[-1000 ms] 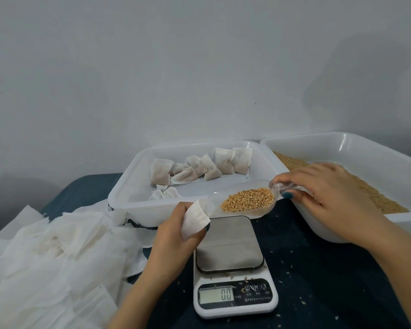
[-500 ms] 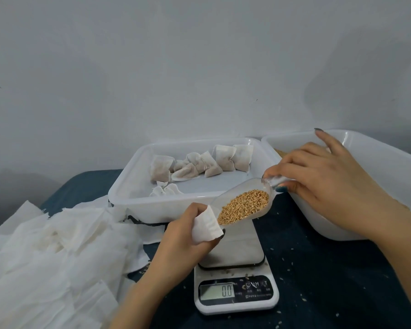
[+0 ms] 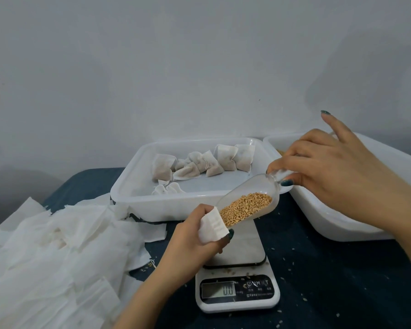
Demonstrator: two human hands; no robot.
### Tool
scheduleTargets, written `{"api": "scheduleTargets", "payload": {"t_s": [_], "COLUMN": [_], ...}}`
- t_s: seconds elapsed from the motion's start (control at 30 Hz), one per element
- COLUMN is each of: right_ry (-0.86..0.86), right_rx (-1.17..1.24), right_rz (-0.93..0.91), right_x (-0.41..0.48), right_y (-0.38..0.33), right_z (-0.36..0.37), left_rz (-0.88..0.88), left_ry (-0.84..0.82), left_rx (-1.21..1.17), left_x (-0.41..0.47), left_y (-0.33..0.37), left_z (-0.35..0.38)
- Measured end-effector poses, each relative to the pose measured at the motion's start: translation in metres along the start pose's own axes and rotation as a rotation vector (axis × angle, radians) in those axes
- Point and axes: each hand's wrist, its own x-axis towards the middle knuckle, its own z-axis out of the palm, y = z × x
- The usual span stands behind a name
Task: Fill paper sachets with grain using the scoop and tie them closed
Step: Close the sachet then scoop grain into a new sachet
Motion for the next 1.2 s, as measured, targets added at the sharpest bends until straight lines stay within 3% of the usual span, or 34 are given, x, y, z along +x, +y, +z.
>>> {"api": "scheduleTargets", "payload": {"t_s": [0.43, 1.2], "right_ry": [-0.002, -0.037], "right_rx": [-0.004, -0.032], "right_rz": [0.0, 0.039], "right_x": [0.007, 0.015], "right_y": [-0.003, -0.006], "right_z": [0.002, -0.002], "left_rz": [-0.018, -0.015], "left_ry": [-0.028, -0.003], "left_rx": [-0.114, -0.104], "left_x": [0.003, 0.006], "left_y": [-0.001, -0.006], "left_z": [0.004, -0.002]}}
